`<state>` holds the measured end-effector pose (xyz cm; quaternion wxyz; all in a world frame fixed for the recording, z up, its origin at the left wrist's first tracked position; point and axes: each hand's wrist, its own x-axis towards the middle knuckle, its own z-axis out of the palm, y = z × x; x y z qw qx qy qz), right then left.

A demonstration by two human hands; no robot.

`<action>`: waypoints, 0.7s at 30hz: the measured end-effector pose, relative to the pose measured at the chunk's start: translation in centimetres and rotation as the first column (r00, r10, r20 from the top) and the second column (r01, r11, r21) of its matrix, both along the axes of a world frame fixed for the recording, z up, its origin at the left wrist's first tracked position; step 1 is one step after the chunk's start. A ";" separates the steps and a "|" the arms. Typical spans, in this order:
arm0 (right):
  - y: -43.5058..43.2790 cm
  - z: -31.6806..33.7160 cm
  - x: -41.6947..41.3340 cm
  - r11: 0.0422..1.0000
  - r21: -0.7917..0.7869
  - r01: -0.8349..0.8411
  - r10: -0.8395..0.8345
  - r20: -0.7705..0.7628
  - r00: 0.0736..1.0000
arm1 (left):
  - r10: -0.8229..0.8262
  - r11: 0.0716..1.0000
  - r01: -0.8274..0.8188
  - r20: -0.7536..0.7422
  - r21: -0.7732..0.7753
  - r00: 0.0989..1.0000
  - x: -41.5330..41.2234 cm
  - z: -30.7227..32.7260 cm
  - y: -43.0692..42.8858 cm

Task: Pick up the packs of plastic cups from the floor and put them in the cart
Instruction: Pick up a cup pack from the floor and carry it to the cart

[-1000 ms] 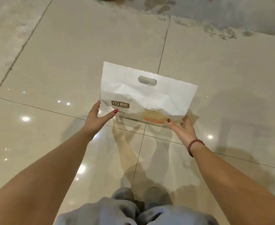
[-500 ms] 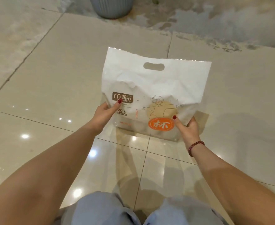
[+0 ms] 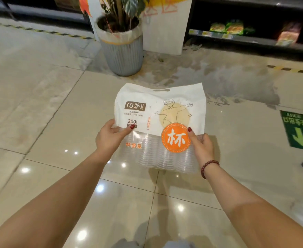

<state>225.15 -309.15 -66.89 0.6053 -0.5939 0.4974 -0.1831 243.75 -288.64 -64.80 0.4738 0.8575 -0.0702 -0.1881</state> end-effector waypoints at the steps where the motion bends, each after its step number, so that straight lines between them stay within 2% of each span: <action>1: 0.1 3.0 0.1 1.000 -0.010 -0.017 0.017 -0.008 1.000 | 0.026 1.000 -0.026 0.012 0.007 1.000 -0.1 3.2 0.1; 6: 0.5 19.0 1.9 0.997 -0.062 -0.045 0.043 -0.033 0.999 | 0.128 0.990 -0.130 0.046 0.046 0.991 0.4 19.2 1.3; 12: 2.0 33.9 4.5 0.986 -0.118 -0.121 0.118 -0.036 0.992 | 0.200 0.977 -0.206 0.103 0.049 0.974 1.4 34.0 4.4; 16: 4.0 40.2 5.6 0.974 -0.107 -0.199 0.200 0.002 0.980 | 0.259 0.964 -0.264 0.143 0.017 0.955 2.0 40.6 7.8; 21: 6.9 44.5 7.7 0.953 -0.107 -0.284 0.293 0.072 0.953 | 0.348 0.936 -0.352 0.208 -0.018 0.914 1.0 45.1 11.8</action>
